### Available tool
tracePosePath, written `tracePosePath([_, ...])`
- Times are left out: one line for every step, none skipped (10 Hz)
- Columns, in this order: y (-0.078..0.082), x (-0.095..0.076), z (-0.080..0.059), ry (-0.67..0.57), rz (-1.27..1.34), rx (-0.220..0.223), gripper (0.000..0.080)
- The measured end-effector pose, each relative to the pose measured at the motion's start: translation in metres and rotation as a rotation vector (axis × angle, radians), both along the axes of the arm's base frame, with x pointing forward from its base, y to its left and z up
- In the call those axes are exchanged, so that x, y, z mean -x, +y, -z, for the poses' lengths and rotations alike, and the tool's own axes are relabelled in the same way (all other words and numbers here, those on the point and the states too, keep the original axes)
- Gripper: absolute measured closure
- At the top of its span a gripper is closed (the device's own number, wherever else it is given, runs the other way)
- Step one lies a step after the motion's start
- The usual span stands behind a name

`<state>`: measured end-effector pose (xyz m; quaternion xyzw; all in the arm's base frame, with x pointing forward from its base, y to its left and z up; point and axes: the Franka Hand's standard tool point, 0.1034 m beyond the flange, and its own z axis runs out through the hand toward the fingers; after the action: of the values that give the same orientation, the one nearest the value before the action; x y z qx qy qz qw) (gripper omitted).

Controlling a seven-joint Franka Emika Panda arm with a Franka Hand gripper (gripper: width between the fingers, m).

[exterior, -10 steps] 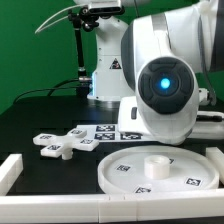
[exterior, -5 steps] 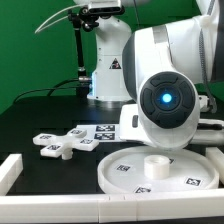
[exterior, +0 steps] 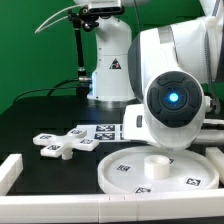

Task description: Assemble round table

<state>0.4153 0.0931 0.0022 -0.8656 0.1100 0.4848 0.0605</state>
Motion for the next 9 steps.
tracePosePath([-0.001,-0.001,-0.001,-0.001,0.000,-0.002,0.0390])
tracePosePath([-0.001,-0.002,-0.005,-0.005,-0.006,-0.009,0.0390])
tracePosePath([-0.003,-0.005,-0.015,-0.010,-0.020,-0.028,0.0390])
tracePosePath([-0.007,-0.008,-0.029,-0.012,-0.027,-0.048,0.0390])
tracePosePath([-0.010,-0.012,-0.043,-0.011,-0.029,-0.058,0.0390])
tracePosePath([-0.012,-0.019,-0.063,-0.003,-0.038,-0.075,0.0390])
tracePosePath([-0.011,-0.031,-0.080,-0.021,-0.046,-0.084,0.0390])
tracePosePath([-0.007,-0.034,-0.081,-0.051,-0.053,-0.083,0.0390])
tracePosePath([-0.008,-0.032,-0.078,-0.051,-0.051,-0.081,0.0390])
